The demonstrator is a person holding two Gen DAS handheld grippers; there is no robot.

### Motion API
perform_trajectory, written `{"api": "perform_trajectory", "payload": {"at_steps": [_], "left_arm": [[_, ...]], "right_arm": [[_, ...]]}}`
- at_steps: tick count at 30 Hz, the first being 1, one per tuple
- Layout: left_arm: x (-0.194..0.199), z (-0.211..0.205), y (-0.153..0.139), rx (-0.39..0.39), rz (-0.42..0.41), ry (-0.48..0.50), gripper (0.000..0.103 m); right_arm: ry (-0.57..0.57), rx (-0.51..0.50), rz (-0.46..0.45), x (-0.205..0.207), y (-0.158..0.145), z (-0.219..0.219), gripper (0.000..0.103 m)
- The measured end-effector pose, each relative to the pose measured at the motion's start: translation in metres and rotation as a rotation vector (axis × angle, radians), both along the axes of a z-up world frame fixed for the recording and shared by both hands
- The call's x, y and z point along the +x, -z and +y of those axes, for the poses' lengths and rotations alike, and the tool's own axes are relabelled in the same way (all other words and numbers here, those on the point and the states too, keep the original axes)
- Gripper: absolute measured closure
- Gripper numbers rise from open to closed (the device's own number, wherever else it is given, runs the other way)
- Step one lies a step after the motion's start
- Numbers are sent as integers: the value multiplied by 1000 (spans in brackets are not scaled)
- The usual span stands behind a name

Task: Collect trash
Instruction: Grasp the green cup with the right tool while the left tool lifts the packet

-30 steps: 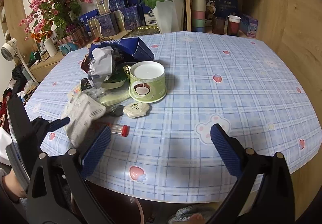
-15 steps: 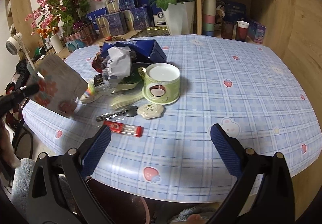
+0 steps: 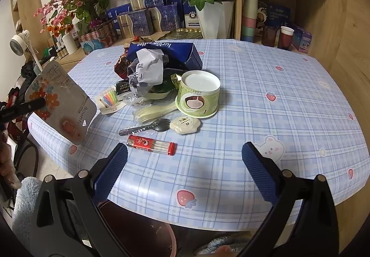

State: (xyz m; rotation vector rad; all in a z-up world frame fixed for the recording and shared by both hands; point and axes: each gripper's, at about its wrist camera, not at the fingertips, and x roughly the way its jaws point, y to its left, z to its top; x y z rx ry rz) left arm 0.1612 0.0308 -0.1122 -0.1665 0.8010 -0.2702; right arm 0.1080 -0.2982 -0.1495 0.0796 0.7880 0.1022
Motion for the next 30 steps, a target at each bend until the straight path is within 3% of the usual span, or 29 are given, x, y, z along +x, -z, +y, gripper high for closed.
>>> {"api": "perform_trajectory", "payload": {"at_steps": [10,16,20,25,26,29,30], "left_arm": [[2,2,8,-7,-43,-12,102],[-2,5,0,-7,-73,-22,102],[-6,10,-4,-18,-81,-34,102],[-10,16,-4,-41,-66,-34,102],[-12,16,-3,-44,-63,-30,102],[-15,16,-3,-48,-57,-20,102],[-16,17,-3,-51,-56,-19,102]], "right_arm": [[-17,-58,-11,21,7,-4,6],[-50,-62,-58,72,13,-11,6],[-58,-16,-7,122,30,-14,6],[-34,-48,36,156,50,-9,6],[-24,-29,44,161,53,-10,7],[-12,27,60,164,55,-12,27],[-6,40,66,163,56,-14,27]]}}
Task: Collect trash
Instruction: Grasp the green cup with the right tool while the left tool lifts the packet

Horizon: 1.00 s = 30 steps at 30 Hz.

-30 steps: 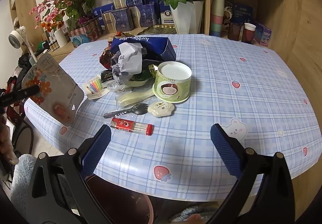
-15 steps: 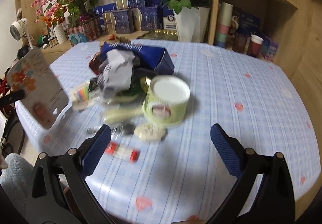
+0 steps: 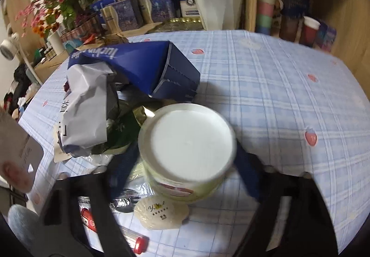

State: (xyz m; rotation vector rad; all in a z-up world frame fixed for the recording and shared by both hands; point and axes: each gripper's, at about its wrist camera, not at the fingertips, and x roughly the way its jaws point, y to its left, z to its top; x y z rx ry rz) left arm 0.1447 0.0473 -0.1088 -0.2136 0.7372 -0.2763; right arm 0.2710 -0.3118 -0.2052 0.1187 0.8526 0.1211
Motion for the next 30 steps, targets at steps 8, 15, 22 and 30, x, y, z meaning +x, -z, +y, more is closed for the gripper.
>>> {"api": "perform_trajectory", "payload": {"at_steps": [8,15,22,30], "left_arm": [[-14,-3,-8,-12,-9,26,102],[-37,-11,-22,-8,-31,72,102],[-65,-23,-26,0,-29,136,102],[-98,-37,-10,-8,44,240,102]], "right_arm": [[47,24,-30,-29,-13,-12,27],[41,53,-88,-70,-33,-13,27],[-19,91,-149,-125,-49,8,27],[-76,116,-199,-187,-56,35,27]]}}
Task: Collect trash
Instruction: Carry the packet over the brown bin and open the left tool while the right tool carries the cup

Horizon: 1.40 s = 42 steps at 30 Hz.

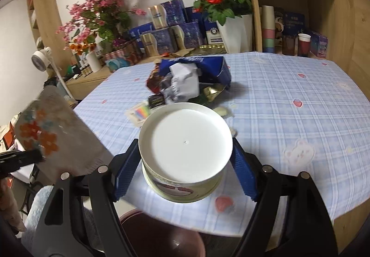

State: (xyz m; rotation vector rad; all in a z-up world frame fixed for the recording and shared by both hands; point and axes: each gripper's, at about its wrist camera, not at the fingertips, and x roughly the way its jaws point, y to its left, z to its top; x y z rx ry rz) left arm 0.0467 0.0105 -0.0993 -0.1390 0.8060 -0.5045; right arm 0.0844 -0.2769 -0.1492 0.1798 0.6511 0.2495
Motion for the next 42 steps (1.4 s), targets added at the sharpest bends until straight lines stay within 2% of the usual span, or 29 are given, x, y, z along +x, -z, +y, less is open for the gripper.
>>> {"api": "perform_trajectory", "payload": {"at_steps": [5,16,24,34,42], "left_arm": [[-14,-3,25,12,56,43,102],[-32,-19,111,43,299,114,102],[-12,-40,155,51,472,137,102],[6,-46,217,66,689,80,102],[18,-24,263,-16,869,-11,102]], "right_arm": [[-2,17,-5,-32,6,7,27],[21,42,33,-74,31,5,27],[1,61,85,-81,59,13,27],[-11,76,116,-75,70,12,27],[-28,55,136,-72,76,17,27]]}}
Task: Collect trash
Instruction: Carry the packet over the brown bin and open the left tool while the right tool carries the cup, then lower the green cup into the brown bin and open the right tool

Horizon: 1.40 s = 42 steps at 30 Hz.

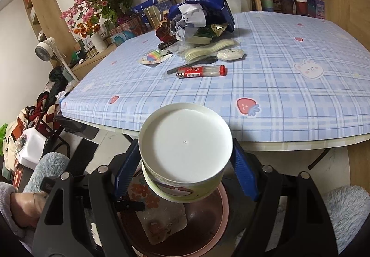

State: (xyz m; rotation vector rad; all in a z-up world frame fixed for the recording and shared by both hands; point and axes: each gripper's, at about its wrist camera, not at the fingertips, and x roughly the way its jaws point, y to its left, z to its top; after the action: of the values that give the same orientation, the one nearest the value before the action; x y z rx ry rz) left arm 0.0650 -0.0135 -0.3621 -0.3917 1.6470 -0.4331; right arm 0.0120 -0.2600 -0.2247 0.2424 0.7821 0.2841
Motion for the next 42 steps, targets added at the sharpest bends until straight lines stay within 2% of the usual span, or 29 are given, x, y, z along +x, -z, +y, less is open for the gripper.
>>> {"api": "perform_trajectory", "payload": {"at_steps": [4,6,7,8,13,16,22,29,34,37,38,42], "left_arm": [[-1,9,12,7,55,-51,98],[1,14,12,12,57,-66,86],[2,17,12,14,55,-83,68],[2,22,9,16,49,-98,54],[1,30,8,11,27,-141,46],[-1,30,-6,10,-25,-148,39],[-9,34,-57,19,-231,-159,24],[-29,48,-118,50,-496,-223,11],[-41,56,-151,66,-665,-275,10],[-47,61,-168,108,-764,-300,9],[-48,61,-173,145,-805,-304,9],[-48,61,-174,214,-860,-309,9]], "right_arm": [[-3,-3,8,1,2,1,27],[-4,-4,12,1,3,2,27],[-5,-6,13,2,3,3,27],[-7,-6,14,1,3,3,27],[-18,-18,12,0,2,6,27],[-20,-23,13,0,2,6,27],[-32,-40,21,1,4,10,27],[-129,-84,56,1,10,33,27],[-212,-143,112,4,23,57,27],[-244,-183,172,9,38,69,27],[-260,-208,204,12,46,75,27],[-298,-271,296,24,70,92,27]]}}
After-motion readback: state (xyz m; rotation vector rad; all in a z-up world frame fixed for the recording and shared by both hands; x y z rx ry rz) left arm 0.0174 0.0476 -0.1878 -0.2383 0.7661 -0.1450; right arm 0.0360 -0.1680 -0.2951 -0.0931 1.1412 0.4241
